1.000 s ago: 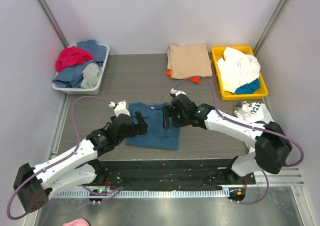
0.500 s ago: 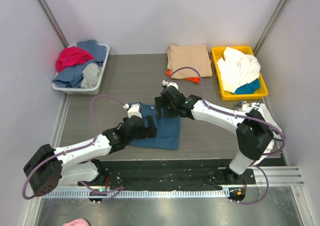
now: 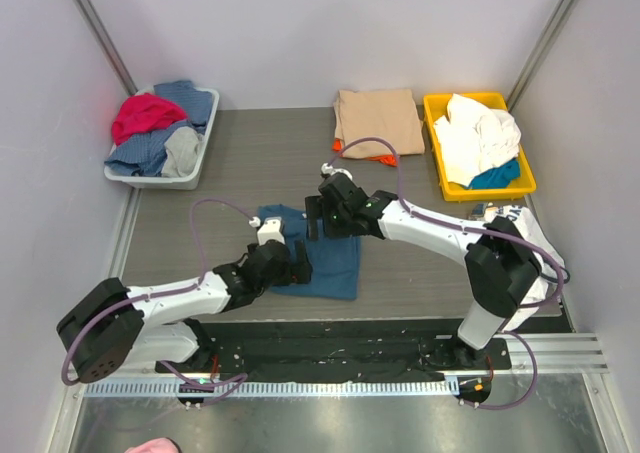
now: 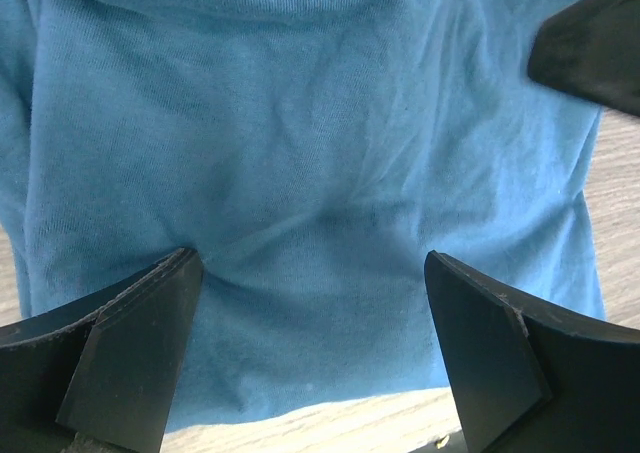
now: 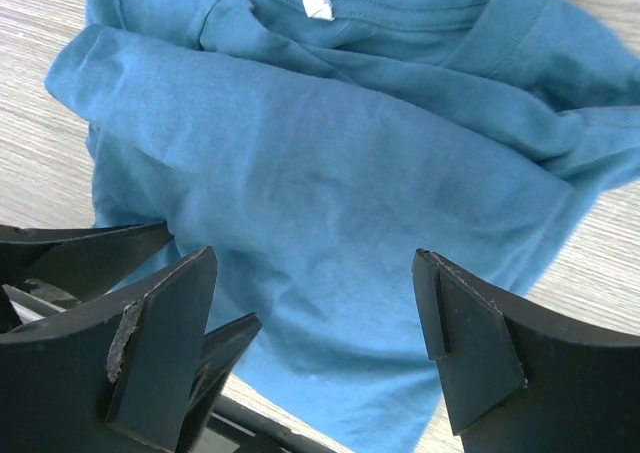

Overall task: Fold and stack the t-shirts
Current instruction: Fold the tshirt

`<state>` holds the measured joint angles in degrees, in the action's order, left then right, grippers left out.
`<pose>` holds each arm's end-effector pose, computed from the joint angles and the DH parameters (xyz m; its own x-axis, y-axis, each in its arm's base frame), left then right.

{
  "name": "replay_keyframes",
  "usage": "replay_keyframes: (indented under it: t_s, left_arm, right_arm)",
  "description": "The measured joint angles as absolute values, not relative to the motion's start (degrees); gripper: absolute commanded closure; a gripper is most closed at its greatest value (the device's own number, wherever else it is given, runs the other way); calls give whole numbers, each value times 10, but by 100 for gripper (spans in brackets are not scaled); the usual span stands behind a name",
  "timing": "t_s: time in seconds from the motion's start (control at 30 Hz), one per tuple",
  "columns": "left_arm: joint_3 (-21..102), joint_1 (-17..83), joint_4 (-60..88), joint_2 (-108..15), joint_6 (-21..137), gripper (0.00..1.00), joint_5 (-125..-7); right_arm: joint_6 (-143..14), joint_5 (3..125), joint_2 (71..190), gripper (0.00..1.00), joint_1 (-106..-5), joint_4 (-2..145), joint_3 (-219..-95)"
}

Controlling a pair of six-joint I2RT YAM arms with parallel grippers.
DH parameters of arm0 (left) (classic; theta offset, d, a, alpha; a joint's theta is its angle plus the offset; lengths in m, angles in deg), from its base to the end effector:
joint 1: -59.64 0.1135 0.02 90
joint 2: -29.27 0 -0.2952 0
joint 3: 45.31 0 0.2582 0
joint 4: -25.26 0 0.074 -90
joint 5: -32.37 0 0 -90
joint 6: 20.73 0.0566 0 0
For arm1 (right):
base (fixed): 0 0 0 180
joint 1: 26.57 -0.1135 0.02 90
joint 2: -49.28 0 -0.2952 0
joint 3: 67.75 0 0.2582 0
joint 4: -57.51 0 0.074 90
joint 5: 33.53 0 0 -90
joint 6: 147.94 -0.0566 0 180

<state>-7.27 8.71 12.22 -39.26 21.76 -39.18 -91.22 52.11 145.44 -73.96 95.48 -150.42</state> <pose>0.1570 -0.1650 0.1693 -0.7296 -0.2110 -0.6504 0.0797 0.9185 -0.3874 0.2632 0.2797 0.2447 -0.8278 -0.0917 -0.5535 -0.2961 0.9094 0.2922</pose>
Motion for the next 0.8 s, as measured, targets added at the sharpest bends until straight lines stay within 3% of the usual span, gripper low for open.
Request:
replay_keyframes:
  t_s: [0.37, 0.8]
  left_arm:
    - [-60, 83, 159, -430, 217, 0, -381]
    - [-79, 79, 174, -411, 198, 0, -382]
  right_arm:
    - [-912, 497, 1576, 12, -740, 967, -1542]
    - [-886, 365, 1664, 11, -750, 1033, -1655]
